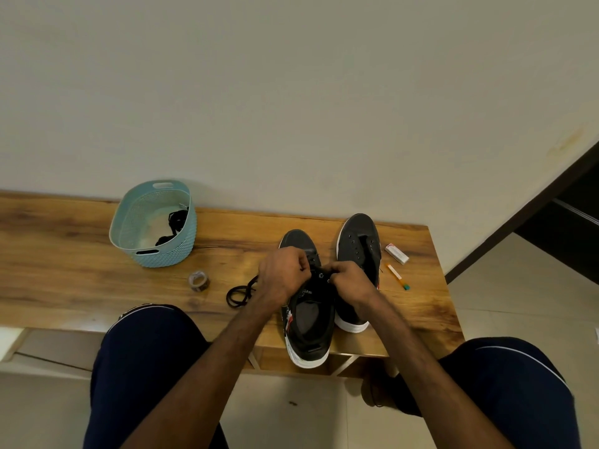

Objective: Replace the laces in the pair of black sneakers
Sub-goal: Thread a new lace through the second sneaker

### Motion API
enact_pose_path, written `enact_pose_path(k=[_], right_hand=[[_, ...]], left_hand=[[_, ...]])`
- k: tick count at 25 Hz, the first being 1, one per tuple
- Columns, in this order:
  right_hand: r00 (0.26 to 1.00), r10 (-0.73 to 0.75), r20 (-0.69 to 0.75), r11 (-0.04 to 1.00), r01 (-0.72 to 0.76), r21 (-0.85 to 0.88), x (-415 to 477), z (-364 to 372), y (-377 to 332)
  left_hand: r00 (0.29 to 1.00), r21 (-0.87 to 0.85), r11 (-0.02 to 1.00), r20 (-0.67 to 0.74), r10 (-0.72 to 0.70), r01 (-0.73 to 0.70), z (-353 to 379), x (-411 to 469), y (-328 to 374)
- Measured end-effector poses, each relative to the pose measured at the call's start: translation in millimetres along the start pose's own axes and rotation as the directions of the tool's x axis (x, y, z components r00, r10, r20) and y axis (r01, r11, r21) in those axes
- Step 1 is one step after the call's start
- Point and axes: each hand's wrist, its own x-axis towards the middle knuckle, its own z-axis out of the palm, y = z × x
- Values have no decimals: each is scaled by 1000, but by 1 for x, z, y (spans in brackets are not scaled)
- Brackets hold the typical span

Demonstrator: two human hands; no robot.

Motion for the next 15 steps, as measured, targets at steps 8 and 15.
enact_pose_path(k=[8,15], right_hand=[[1000,7,20,999,-7,39,2,-1,2],[999,-16,49,1000,16,-4,6,0,5]], left_hand=[[999,70,997,32,25,-27,6,4,4],[1000,-10,1000,19,-1,1,11,5,0]])
